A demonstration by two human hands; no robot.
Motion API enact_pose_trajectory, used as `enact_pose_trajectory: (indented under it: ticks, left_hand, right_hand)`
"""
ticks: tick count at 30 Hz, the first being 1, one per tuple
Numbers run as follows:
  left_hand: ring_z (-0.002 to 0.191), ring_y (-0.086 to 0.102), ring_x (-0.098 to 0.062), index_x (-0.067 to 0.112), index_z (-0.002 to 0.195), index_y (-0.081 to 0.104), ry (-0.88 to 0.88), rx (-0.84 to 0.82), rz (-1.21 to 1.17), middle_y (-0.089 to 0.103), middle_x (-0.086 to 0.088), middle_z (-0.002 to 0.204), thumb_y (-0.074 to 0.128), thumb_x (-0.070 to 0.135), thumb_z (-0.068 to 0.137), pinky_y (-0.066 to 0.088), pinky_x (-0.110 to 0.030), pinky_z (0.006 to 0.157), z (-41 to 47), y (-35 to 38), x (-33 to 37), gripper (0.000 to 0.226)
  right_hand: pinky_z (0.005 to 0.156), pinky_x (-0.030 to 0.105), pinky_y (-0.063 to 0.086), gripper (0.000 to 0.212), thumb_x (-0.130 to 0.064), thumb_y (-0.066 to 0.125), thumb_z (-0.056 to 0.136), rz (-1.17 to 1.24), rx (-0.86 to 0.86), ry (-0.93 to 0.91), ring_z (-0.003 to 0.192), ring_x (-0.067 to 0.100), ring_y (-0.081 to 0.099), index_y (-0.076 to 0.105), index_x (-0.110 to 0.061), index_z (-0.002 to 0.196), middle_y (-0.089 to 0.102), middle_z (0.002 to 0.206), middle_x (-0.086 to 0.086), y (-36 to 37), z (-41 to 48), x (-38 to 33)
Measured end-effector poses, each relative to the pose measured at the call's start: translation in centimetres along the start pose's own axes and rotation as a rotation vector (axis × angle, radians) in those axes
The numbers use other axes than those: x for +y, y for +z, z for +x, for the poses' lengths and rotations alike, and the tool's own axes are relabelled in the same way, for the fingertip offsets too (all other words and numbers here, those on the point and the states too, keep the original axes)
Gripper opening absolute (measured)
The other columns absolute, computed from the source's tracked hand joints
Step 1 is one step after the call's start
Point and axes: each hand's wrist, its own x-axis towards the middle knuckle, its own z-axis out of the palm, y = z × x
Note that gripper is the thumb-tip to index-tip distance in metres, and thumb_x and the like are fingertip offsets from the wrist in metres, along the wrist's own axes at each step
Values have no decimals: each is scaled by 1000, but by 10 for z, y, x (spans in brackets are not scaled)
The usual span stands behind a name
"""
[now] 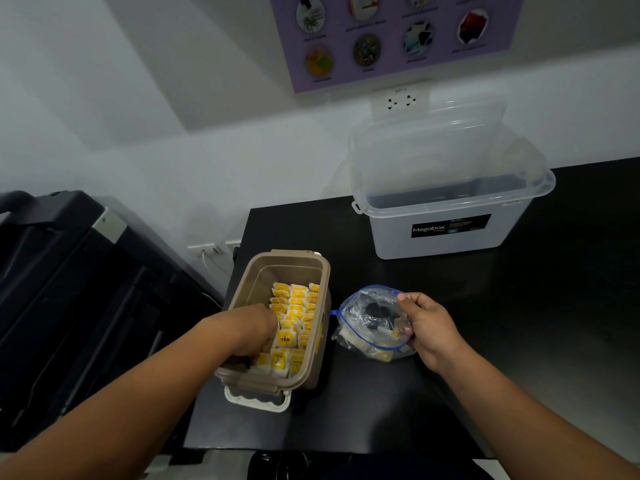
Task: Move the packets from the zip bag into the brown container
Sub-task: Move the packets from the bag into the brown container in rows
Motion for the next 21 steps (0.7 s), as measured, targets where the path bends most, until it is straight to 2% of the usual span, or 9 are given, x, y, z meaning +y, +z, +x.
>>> enact_pose_trajectory:
  ticks: [2, 4, 8, 11, 13, 15, 18, 21]
  left_hand:
    - [80, 65, -13, 18, 86, 74, -8, 70, -18, 70, 5, 87, 67, 9, 83, 55, -28, 79, -3, -9, -5, 12]
    - [80, 63, -6, 28, 86, 72, -1, 156, -67, 63, 15, 80, 68, 13, 86, 53, -25, 80, -11, -25, -6, 16]
    - [90, 65, -2, 30, 109, 74, 100, 365, -260, 70, 16, 98, 70, 24, 93, 55, -25, 89, -31, -59, 13, 18]
    - [91, 66, 2, 32, 109, 74, 205, 510, -444, 72, 14, 99, 71, 27, 92, 52, -14, 80, -35, -74, 44, 18]
    - [88, 67, 4, 27, 109, 75, 251, 512, -564, 73, 12, 97, 73, 23, 91, 48, -8, 76, -25, -77, 71, 19]
    - [88, 69, 0, 22, 108, 76, 269, 496, -620, 75, 7, 96, 74, 19, 91, 54, -16, 83, -8, -74, 97, 18]
    - [95, 70, -10, 21, 107, 77, 225, 461, -596, 75, 2, 102, 73, 18, 90, 55, -27, 93, 23, -62, 131, 17]
    - [105, 67, -16, 22, 113, 76, 194, 321, -522, 72, 0, 112, 68, 18, 94, 53, -34, 98, 51, -50, 156, 21]
  right_hand:
    - [56, 30, 54, 16, -21, 58, 106, -1, 3, 2, 55, 8, 70, 67, -8, 106, 75, 82, 6, -1, 1, 0]
    - [58, 31, 56, 17, -21, 58, 106, 17, -4, 6, 59, 11, 73, 67, -7, 107, 77, 81, 6, -1, -1, 0]
    - [41, 21, 48, 15, -16, 54, 108, 87, -30, 7, 41, 4, 59, 62, -6, 101, 65, 53, -5, -2, -4, -2]
    - [39, 19, 46, 17, -14, 53, 108, 93, -36, -8, 39, 3, 57, 61, -5, 97, 63, 51, -6, -4, 0, 0]
    - [38, 18, 44, 17, -14, 53, 108, 88, -33, -19, 39, 3, 56, 61, -6, 94, 63, 52, -5, -5, -1, 1]
    - [39, 18, 44, 17, -13, 53, 108, 84, -21, -28, 40, 3, 57, 61, -6, 94, 64, 53, -5, -9, 1, 4]
    - [45, 21, 45, 18, -17, 56, 107, 49, -13, -49, 46, 6, 55, 64, -8, 94, 63, 64, 2, -18, 1, 10]
    - [48, 23, 43, 20, -20, 56, 106, 27, -28, -43, 48, 6, 51, 66, -9, 93, 60, 70, 5, -27, 0, 13]
